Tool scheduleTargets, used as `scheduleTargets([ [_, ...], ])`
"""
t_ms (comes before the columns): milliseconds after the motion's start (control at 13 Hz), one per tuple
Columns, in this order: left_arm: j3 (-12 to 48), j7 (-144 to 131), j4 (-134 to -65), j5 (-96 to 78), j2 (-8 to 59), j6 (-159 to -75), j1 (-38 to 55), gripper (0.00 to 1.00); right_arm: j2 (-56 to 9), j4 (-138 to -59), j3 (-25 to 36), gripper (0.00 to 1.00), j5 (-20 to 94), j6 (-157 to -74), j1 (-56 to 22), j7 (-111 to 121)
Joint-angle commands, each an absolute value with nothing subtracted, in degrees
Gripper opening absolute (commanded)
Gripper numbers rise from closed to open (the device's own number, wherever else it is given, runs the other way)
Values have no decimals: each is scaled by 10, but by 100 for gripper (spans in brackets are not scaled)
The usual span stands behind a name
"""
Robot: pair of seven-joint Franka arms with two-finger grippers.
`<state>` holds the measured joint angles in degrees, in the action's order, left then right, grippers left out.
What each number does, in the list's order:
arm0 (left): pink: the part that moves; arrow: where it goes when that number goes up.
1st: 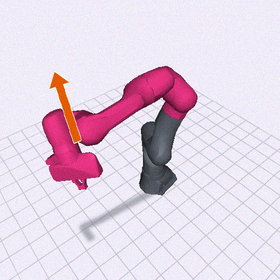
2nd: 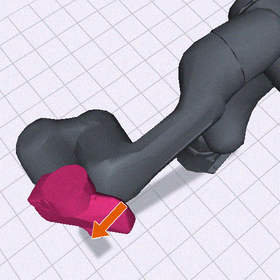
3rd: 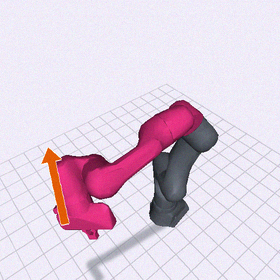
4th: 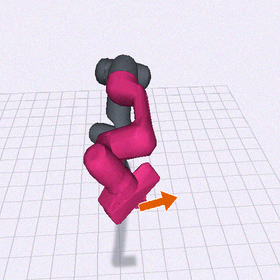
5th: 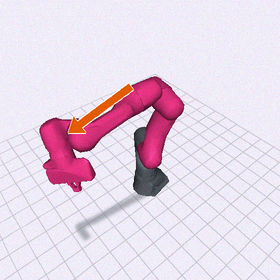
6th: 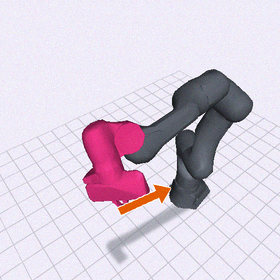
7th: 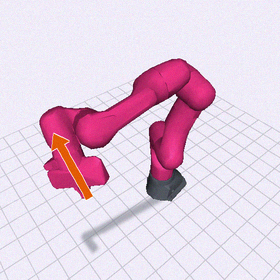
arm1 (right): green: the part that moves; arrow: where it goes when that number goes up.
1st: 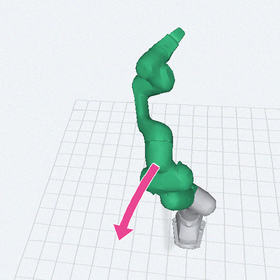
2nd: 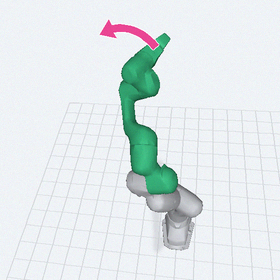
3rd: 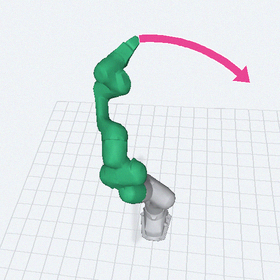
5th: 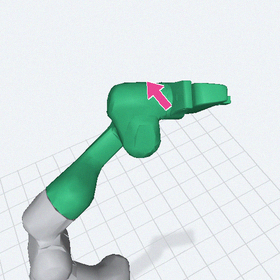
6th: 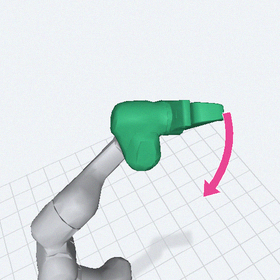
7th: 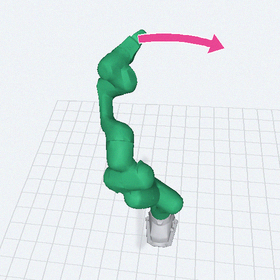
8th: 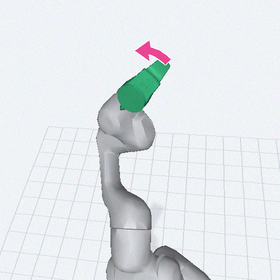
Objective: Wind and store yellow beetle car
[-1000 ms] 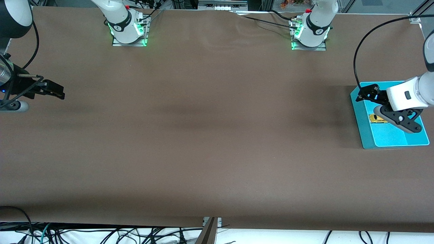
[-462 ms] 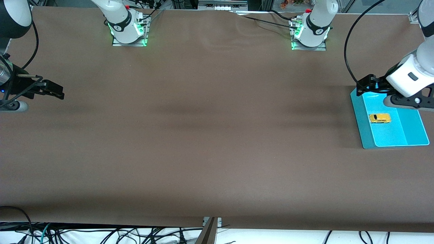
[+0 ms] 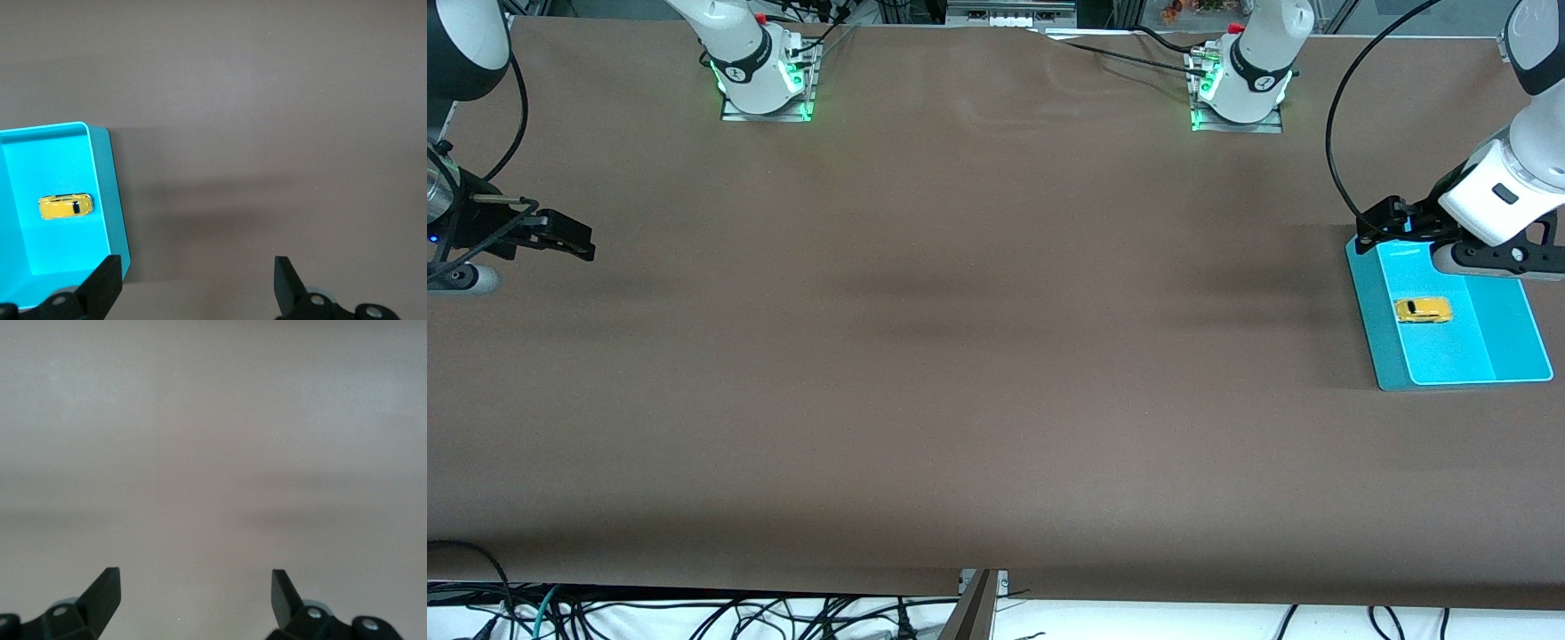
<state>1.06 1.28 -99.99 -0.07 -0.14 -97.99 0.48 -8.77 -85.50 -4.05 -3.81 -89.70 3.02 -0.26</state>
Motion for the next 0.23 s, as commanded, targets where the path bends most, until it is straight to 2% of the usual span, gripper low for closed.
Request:
scheduleTargets([
  [0,3,6,-1020,-13,-22,-991,11,100,-88,-853,-41,100,-44,-898,31,-11],
  [154,3,6,-1020,-13,-22,-991,10,100,-88,-853,-41,100,-44,-898,31,-11],
])
